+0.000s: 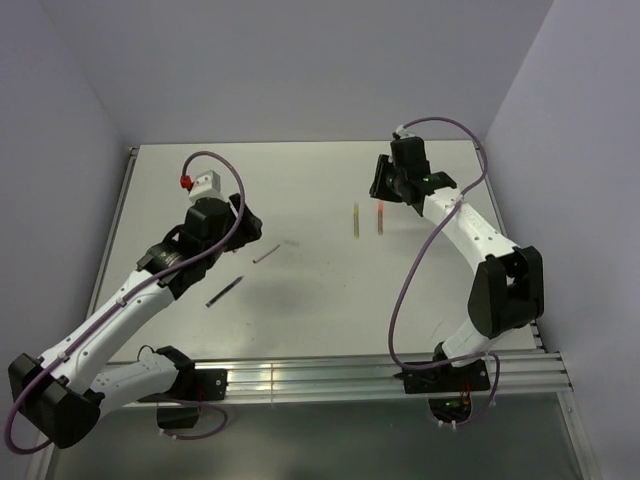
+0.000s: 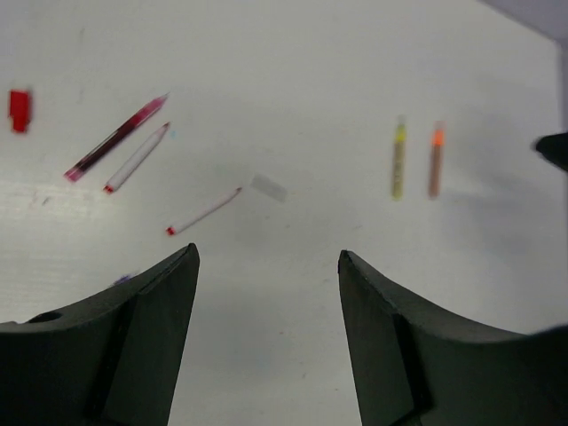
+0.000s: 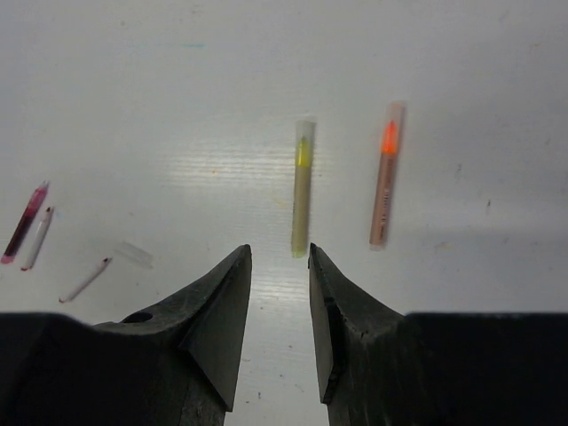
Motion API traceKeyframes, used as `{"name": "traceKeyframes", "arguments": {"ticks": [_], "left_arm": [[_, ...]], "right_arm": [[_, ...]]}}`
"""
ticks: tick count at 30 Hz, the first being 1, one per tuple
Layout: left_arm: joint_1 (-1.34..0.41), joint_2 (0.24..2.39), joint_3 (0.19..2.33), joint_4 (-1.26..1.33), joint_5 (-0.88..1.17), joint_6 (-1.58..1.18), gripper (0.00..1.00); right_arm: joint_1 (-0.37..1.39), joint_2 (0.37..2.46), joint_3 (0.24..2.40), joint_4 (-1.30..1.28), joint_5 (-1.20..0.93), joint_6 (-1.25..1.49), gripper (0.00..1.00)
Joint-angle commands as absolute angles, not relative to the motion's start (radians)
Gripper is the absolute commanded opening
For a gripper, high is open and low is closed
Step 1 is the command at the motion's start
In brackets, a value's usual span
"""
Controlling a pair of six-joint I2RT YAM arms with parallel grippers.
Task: Insert the pens into the pen caps
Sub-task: Pick up the pen from the center of the board.
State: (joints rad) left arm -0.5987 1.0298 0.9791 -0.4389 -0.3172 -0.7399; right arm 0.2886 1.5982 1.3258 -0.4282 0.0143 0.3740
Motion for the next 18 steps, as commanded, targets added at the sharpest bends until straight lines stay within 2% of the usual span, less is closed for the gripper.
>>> {"name": "traceKeyframes", "arguments": {"ticks": [1,8,11,18], "left_arm": [[-0.588,1.055,0.91,-0.538,-0.434,-0.845,0.69],[-0.575,1.084,0.732,-0.5,-0.449,-0.957,0.72],[-0.572,1.117,0.7,-0.485,-0.459,-0.98,0.76],[-0.552,1.201,0.672,-0.449,-0.469,-0.965,0.75]], "right_arm": [[0.304,1.545,1.295,-0.377,-0.055,0.382,0.4],[0.328,1.516,1.253,-0.333,-0.113,0.391,0.4],[0.331,1.516,1.243,-0.319,-0.13,0.393,0.4],[0.336,1.508,1.235,-0.308,-0.15,0.399,0.4]]}}
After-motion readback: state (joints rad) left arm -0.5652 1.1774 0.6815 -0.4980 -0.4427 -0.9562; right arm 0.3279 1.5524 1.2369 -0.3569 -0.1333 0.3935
